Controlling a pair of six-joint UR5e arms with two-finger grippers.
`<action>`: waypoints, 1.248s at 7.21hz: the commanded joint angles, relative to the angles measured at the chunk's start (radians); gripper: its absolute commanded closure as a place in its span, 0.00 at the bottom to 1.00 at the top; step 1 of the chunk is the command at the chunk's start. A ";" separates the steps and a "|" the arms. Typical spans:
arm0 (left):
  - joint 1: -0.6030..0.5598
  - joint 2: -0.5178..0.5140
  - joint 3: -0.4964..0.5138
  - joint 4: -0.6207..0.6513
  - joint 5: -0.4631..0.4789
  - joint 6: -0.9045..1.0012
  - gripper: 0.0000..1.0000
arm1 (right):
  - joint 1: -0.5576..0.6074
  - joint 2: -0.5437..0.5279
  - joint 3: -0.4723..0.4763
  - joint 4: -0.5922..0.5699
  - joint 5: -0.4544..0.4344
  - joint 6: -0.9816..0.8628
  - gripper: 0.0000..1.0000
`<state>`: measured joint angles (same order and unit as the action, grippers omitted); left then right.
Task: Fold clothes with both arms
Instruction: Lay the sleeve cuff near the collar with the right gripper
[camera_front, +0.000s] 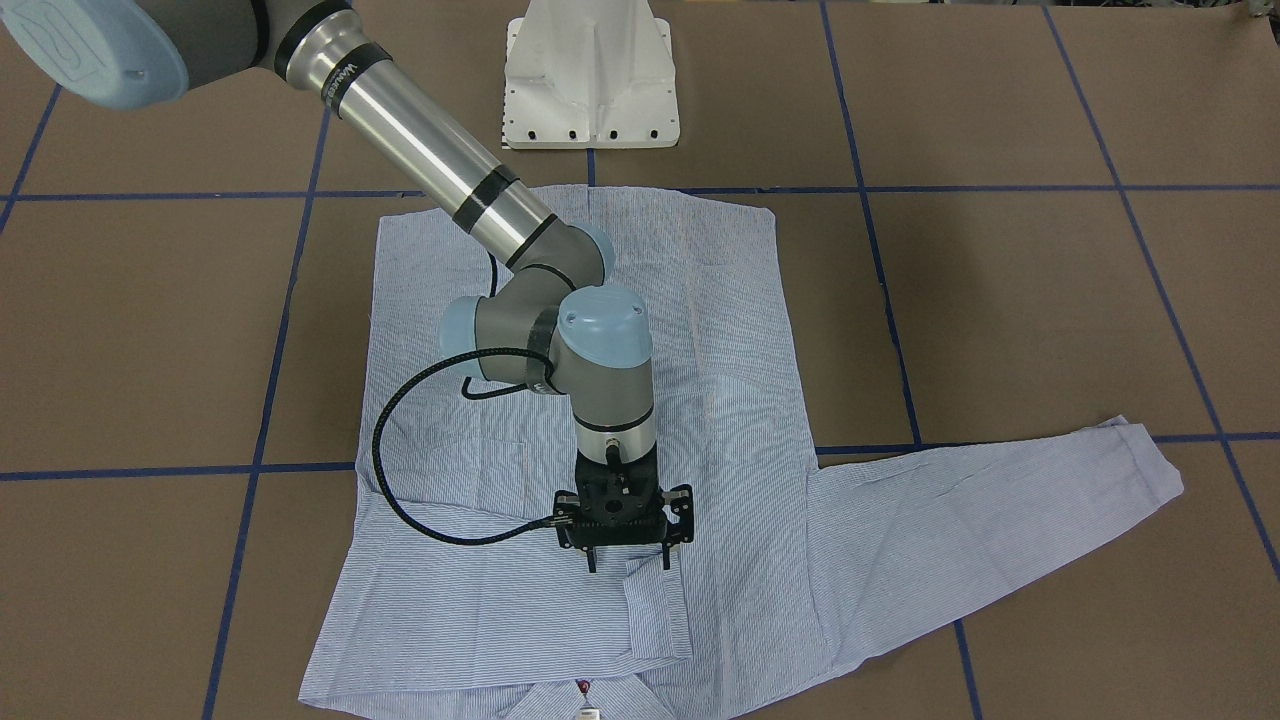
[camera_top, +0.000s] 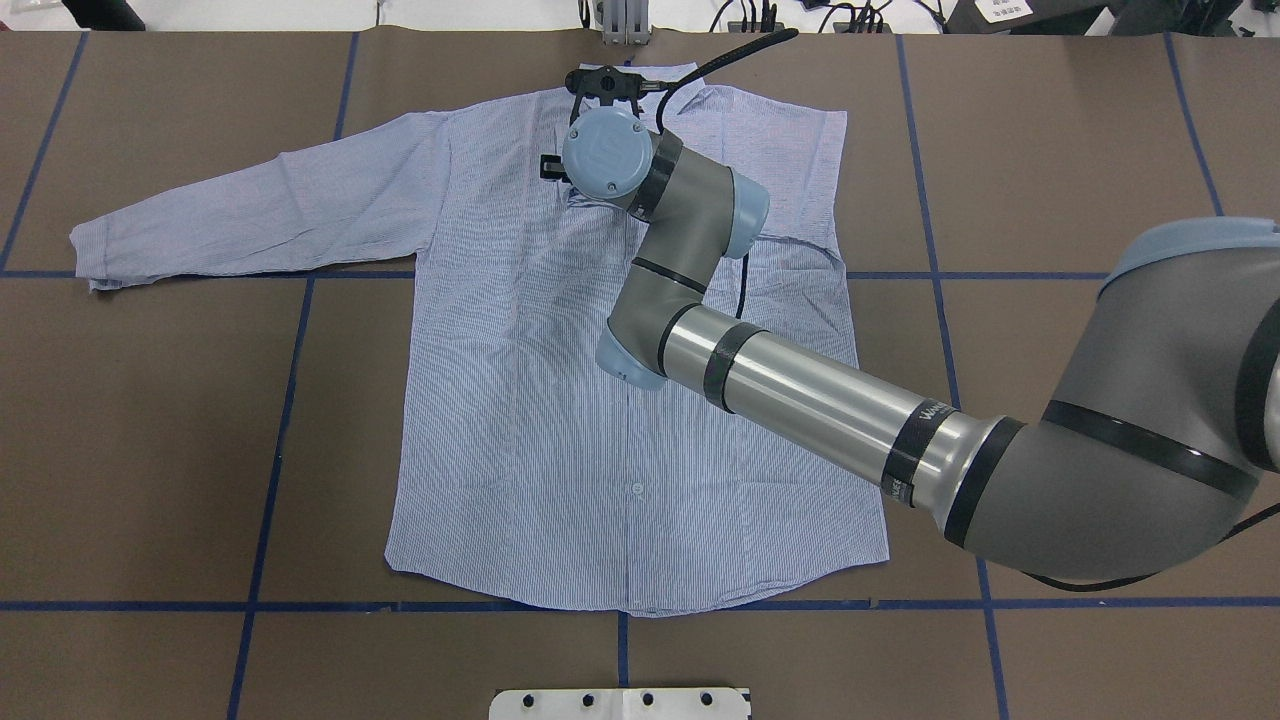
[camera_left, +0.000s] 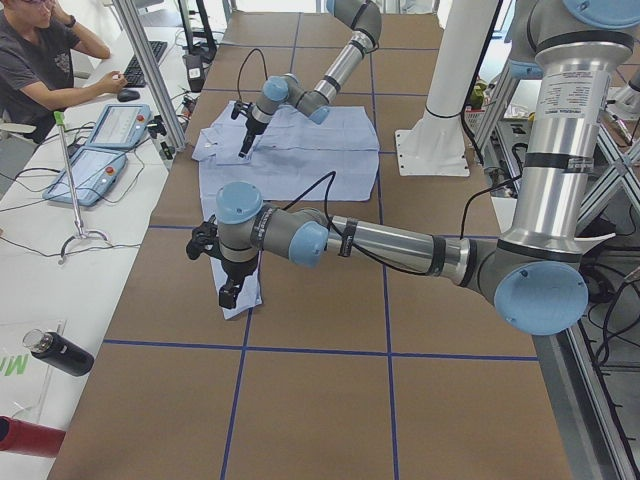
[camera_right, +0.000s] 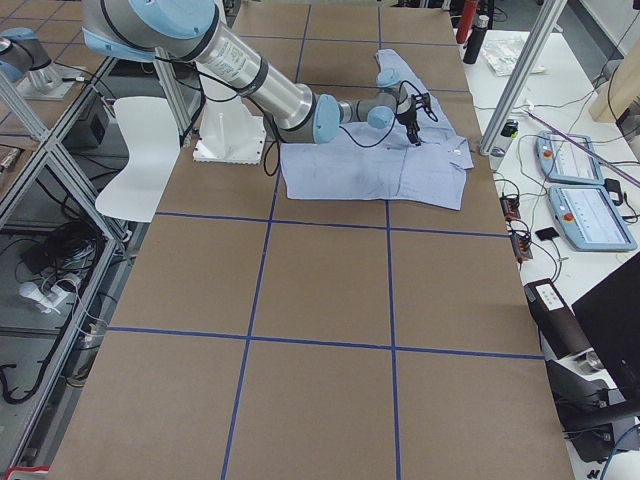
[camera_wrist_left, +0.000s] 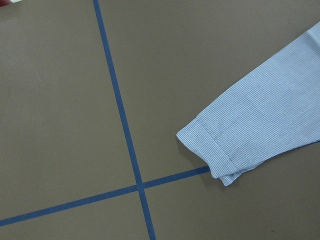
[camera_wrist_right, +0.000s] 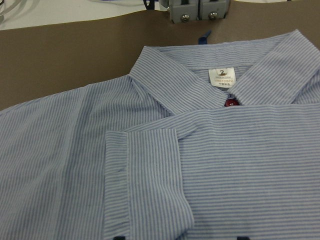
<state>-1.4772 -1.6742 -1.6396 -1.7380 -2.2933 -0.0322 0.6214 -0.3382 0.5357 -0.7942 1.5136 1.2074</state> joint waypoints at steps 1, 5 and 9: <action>0.000 0.001 0.000 0.000 0.000 0.000 0.01 | 0.000 0.001 -0.002 0.001 0.000 -0.002 0.75; 0.000 0.002 0.000 0.000 0.000 0.000 0.01 | 0.000 0.011 -0.003 0.004 0.000 -0.003 0.78; 0.000 -0.007 0.000 0.000 0.000 -0.031 0.01 | 0.003 0.080 0.009 0.004 0.031 0.000 0.85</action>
<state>-1.4772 -1.6779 -1.6377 -1.7380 -2.2933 -0.0511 0.6234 -0.2731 0.5377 -0.7888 1.5277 1.2058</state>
